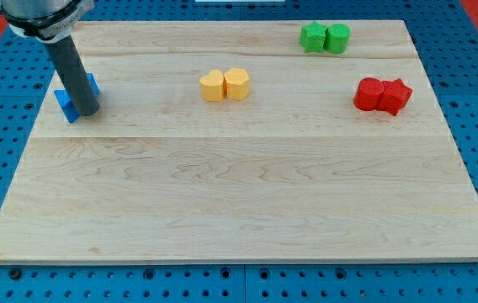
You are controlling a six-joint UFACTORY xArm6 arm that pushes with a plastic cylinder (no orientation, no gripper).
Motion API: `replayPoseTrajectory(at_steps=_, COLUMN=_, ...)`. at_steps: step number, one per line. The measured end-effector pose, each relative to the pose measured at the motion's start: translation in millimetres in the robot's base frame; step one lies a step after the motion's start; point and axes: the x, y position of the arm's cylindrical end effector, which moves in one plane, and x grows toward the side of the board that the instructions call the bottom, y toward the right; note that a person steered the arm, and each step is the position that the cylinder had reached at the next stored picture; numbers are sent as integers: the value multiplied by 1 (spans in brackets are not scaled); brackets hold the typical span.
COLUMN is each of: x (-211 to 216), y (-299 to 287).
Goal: Point your arm close to yellow hexagon
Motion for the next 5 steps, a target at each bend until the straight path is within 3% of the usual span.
replayPoseTrajectory(at_steps=2, x=1, y=22)
replayPoseTrajectory(at_steps=5, x=0, y=210)
